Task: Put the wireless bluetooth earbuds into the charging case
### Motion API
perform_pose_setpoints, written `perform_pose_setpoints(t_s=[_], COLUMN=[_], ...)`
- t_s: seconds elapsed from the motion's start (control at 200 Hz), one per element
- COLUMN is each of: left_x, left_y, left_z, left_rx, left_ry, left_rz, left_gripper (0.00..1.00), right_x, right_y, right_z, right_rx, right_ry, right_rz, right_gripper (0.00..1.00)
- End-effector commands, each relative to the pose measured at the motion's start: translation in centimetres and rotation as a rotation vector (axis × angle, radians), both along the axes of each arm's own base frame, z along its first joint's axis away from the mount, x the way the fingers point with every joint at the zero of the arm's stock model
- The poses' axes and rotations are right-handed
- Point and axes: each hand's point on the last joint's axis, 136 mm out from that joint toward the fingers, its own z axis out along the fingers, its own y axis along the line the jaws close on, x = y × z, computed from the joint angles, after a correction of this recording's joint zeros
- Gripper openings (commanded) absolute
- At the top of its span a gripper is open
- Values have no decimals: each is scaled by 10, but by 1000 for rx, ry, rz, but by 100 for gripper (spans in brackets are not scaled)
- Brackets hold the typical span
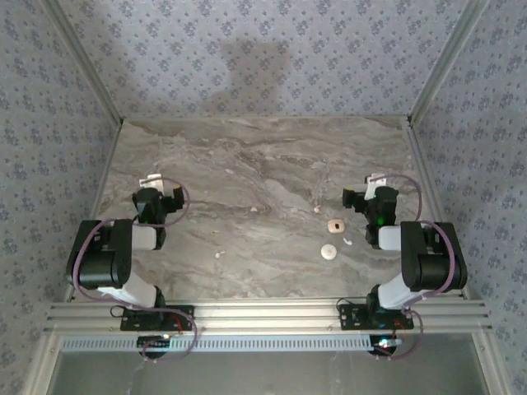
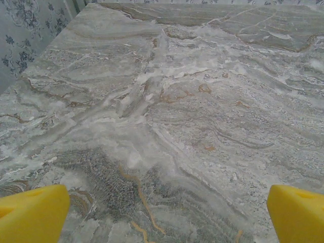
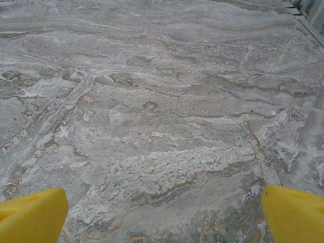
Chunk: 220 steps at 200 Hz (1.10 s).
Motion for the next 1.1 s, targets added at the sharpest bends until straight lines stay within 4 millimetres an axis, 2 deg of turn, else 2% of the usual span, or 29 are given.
perform_pose_setpoints(t_s=[0.0, 0.535, 0.635, 0.73, 0.889, 0.974, 1.094], left_x=[7, 8, 12, 10, -2, -13, -31], left_y=[-4, -5, -8, -13, -42, -60, -84], left_z=[13, 17, 28, 43, 69, 78, 81], left_rx=[3, 4, 20, 28, -62, -111, -185], left_ry=[-34, -30, 24, 70, 149, 210, 303], left_rz=[-22, -27, -34, -34, -83, -108, -162], left_gripper=[100, 100, 100, 98, 93, 91, 87], right_x=[6, 7, 8, 7, -7, -24, -54], right_y=[-2, -3, -3, -3, 21, 36, 56], right_z=[9, 12, 22, 40, 67, 73, 74], right_rx=[-6, -11, -7, 33, 127, 169, 243], right_ry=[-29, -20, 25, 97, 256, 393, 566], right_rz=[-12, -20, -21, -45, 10, 19, -38], right_gripper=[100, 100, 100, 100, 100, 100, 100])
